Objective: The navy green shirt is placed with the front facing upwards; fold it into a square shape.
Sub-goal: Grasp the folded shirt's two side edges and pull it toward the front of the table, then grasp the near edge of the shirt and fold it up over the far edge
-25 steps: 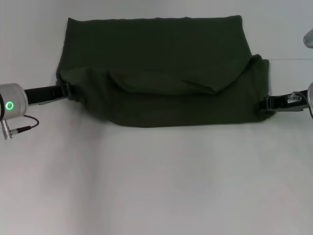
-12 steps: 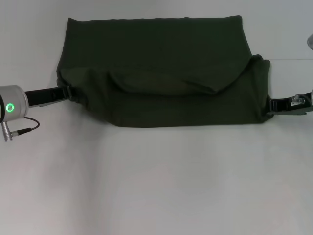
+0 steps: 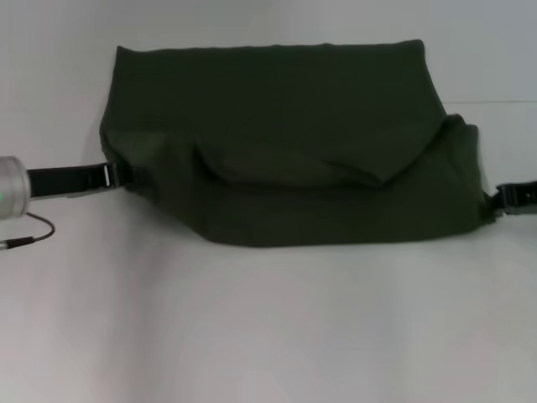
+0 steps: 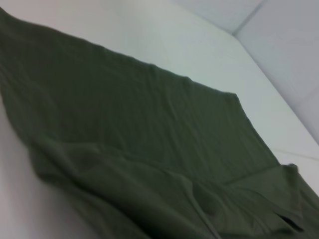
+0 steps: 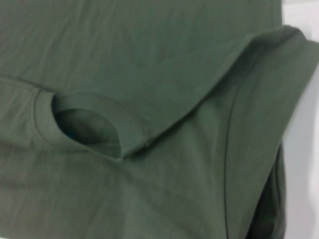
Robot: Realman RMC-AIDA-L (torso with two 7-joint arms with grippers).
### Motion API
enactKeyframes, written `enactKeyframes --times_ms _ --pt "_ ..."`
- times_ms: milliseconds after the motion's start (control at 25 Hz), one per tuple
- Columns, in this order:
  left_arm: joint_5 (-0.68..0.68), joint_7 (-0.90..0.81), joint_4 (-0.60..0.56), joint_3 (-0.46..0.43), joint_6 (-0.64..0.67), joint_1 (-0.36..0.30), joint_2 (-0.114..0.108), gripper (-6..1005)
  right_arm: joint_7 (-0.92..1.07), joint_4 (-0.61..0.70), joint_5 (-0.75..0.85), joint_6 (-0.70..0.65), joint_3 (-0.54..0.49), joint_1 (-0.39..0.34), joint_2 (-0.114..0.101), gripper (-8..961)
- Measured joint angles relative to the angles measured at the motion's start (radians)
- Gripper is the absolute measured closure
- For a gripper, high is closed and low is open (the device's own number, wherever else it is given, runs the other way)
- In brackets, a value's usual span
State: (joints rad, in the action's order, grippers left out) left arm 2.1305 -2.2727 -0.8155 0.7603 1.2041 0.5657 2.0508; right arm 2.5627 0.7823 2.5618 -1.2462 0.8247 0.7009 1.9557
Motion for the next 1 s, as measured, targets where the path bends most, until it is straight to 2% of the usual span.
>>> enactKeyframes --times_ms 120,240,520,760,1000 --pt "0.037 -0.036 -0.030 -0.020 0.142 -0.014 -0.020 948 -0.003 0.022 0.000 -0.104 -0.006 -0.021 -0.016 935" --pt "0.100 -0.054 -0.065 -0.077 0.308 -0.020 -0.029 948 -0.024 0.032 0.000 -0.242 -0.009 -0.048 -0.029 933" --pt "0.281 -0.068 -0.125 -0.130 0.599 -0.031 -0.039 948 -0.066 0.058 0.031 -0.417 -0.006 -0.100 -0.031 928" --pt "0.387 -0.054 -0.134 -0.131 0.692 -0.050 -0.035 950 -0.113 0.060 0.043 -0.526 -0.020 -0.143 -0.030 923" --pt "0.391 -0.051 -0.126 -0.184 0.674 -0.027 -0.047 950 -0.149 0.052 0.012 -0.529 -0.179 -0.122 -0.031 919"
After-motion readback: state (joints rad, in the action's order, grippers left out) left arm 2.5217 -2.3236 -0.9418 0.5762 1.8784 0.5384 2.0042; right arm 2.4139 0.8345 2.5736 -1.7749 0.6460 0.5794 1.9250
